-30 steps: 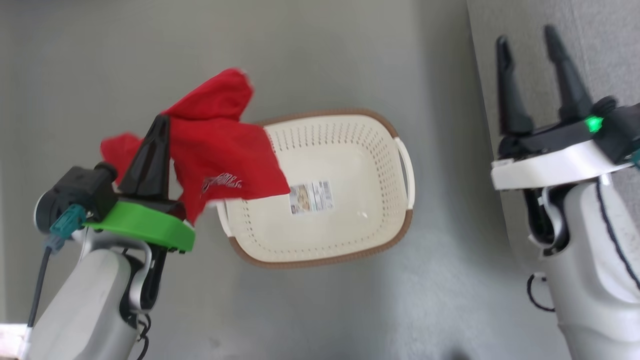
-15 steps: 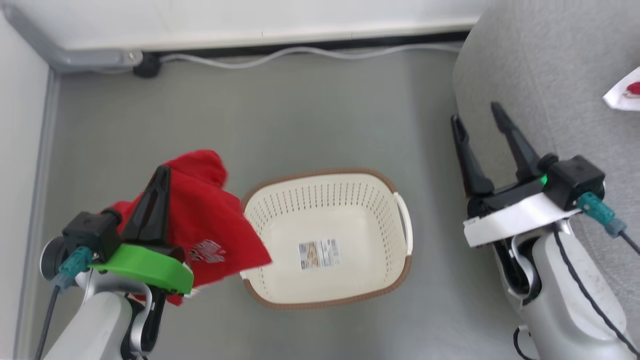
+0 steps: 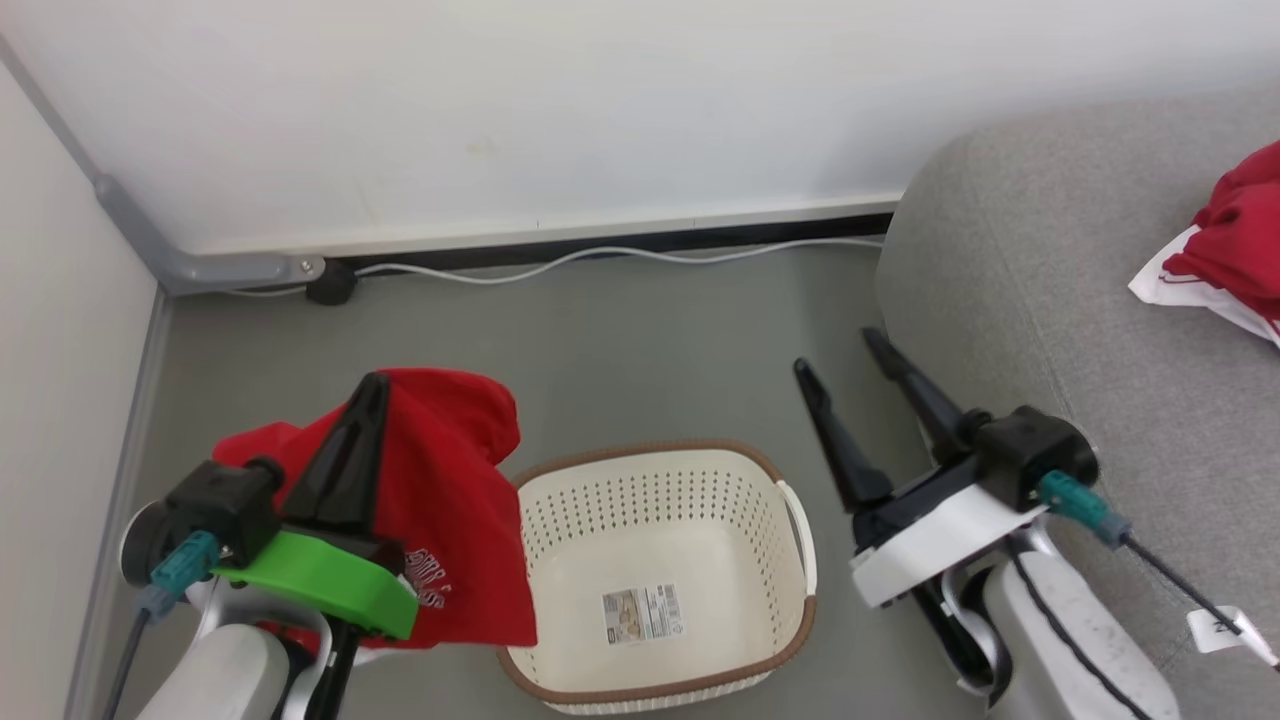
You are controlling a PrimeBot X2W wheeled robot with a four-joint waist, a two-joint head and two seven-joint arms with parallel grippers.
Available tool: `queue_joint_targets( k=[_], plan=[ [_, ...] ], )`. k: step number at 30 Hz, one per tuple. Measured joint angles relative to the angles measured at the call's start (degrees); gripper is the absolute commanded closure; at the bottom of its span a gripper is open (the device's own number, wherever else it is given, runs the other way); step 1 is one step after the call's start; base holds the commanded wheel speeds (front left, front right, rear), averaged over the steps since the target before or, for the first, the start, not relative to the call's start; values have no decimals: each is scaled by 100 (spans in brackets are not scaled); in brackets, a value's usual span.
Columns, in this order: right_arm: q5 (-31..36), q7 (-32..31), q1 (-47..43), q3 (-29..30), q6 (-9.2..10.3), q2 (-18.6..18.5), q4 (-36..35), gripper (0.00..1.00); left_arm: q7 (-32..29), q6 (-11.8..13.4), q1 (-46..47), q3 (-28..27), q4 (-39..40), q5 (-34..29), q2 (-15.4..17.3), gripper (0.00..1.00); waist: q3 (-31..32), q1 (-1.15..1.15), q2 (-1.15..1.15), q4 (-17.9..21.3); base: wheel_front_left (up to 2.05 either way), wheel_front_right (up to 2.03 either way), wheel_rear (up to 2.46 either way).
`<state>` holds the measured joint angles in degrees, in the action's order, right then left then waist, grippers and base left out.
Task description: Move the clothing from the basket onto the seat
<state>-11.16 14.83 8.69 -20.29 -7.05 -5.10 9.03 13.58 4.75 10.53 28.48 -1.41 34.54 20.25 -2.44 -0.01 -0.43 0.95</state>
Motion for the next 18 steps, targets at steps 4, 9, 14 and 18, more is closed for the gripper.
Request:
queue_joint_targets(
  k=[4,9,14,18],
  plan=[
    [-1,0,-16,-441,-1,31,-15,0,-131,-85,1,177,221,-1,7,100,207,0,0,17,0,0,0],
    [-64,-1,-8,-1316,-1,63,-158,0,-321,-231,27,487,506,-51,-62,100,334,0,0,67,0,0,0],
    [-202,-45,74,-1896,-2,66,-243,0,-454,-311,172,748,661,-67,-230,100,342,0,0,106,0,0,0],
    [-254,-57,165,-2024,-2,66,-259,0,-528,-378,248,940,801,-105,-356,100,336,0,0,130,0,0,0]
  ],
)
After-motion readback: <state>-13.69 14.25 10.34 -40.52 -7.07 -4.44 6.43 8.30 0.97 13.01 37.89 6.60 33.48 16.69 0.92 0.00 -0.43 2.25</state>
